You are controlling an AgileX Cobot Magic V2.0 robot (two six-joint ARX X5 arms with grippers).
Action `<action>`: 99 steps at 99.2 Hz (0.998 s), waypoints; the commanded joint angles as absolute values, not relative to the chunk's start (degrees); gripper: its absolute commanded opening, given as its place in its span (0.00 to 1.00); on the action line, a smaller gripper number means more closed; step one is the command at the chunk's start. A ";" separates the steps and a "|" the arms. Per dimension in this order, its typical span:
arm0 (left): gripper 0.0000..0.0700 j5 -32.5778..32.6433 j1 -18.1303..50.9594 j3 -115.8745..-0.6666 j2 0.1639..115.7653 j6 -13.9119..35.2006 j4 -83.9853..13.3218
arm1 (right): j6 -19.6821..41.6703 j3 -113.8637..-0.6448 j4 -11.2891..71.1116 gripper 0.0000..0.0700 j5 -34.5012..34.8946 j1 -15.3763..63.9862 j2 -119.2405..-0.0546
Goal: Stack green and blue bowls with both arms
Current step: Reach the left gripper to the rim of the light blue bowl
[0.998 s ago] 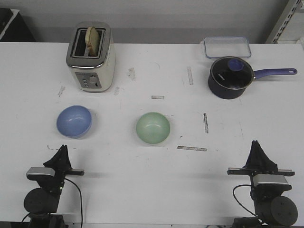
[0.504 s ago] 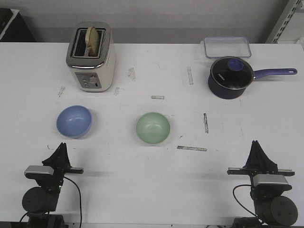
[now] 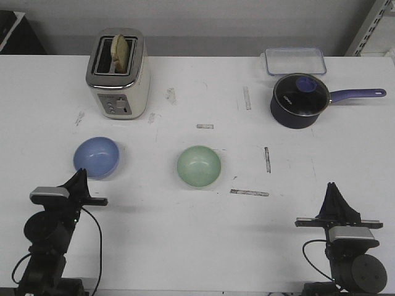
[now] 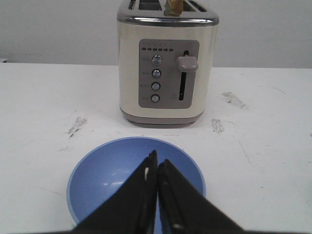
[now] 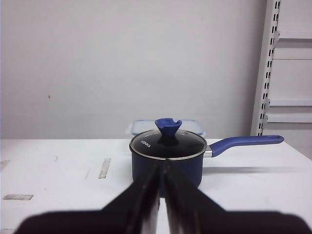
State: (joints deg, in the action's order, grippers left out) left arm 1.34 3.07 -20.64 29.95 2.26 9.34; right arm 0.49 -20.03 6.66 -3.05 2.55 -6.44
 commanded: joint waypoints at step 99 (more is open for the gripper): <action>0.55 -10.81 -13.82 -64.38 77.89 12.34 -35.66 | 1.50 -20.43 6.02 0.01 -3.05 2.50 -6.33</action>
